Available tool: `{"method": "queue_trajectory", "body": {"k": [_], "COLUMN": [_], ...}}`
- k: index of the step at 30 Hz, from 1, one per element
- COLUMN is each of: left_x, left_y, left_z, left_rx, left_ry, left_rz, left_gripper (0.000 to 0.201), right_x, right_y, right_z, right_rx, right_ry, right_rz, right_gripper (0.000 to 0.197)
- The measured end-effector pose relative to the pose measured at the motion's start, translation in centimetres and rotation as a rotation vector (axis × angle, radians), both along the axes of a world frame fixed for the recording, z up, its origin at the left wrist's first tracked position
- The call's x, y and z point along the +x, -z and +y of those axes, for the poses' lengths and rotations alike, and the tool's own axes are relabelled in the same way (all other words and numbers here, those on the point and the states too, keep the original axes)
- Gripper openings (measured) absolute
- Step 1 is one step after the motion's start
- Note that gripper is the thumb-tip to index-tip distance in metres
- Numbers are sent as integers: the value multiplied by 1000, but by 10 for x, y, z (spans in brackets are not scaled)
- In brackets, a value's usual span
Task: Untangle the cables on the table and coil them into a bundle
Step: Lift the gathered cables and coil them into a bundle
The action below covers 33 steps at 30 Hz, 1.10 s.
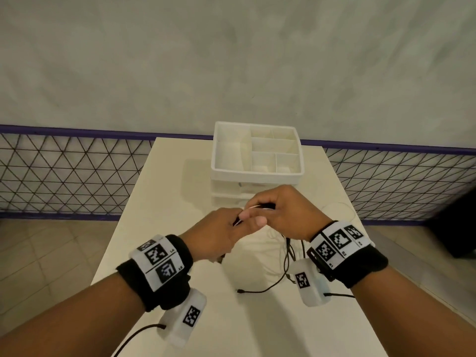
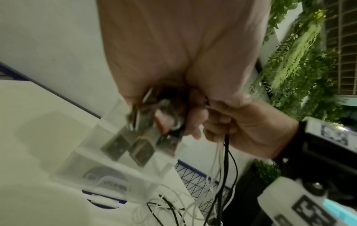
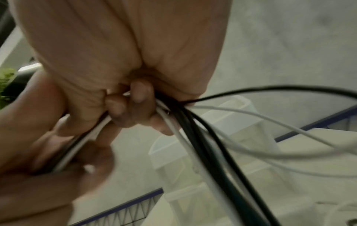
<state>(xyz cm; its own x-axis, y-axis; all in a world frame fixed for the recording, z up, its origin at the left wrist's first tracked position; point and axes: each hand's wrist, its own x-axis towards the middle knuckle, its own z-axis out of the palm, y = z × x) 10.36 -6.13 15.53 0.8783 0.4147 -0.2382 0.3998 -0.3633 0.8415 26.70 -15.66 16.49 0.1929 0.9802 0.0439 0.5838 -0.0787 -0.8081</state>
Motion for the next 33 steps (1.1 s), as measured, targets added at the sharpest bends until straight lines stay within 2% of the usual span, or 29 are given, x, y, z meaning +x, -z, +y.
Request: {"method": "queue_trajectory", "body": {"k": [2, 4, 6, 10, 12, 14, 17, 19, 21, 24, 27, 29, 31, 33], "left_x": [-2, -4, -6, -5, -1, -2, -10, -12, -12, -13, -2, 9, 16, 20], "left_y": [0, -3, -3, -7, -11, -13, -14, -11, -8, -13, -24, -33, -35, -34], "left_z": [3, 9, 17, 21, 20, 25, 32, 30, 29, 36, 35, 27, 20, 16], "left_rx": [2, -38, -123, -276, -368, -412, -282, -228, -251, -269, -488, -676, -704, -562], "left_ry": [-89, -197, -280, -396, -420, -353, -92, -31, -108, -245, -422, -520, -475, -390], "left_rz": [-3, -72, -168, -296, -339, -327, -71, 26, -55, -293, -572, -697, -703, -649], "left_gripper": [55, 50, 46, 42, 39, 36, 35, 31, 31, 35, 32, 32, 36, 46], "right_x": [10, 19, 27, 34, 35, 33, 33, 31, 31, 30, 13, -8, -23, -32], "right_y": [3, 7, 5, 2, 5, 4, 1, -5, -13, -20, -18, -15, -8, 0], "right_z": [-5, -11, -17, -22, -22, -24, -26, -25, -23, -25, -22, -16, -10, -7], "right_rx": [-25, -37, -29, 62, 86, 85, 106, 111, 113, 119, 212, 269, 321, 345], "right_ry": [59, 123, 190, 197, 197, 184, 171, 166, 167, 185, 193, 155, 118, 81], "right_rz": [7, 33, 41, 94, 104, 82, 19, -23, -48, 9, 69, 65, 28, -17], "right_gripper": [18, 32, 38, 20, 26, 25, 25, 25, 24, 23, 27, 32, 34, 34]}}
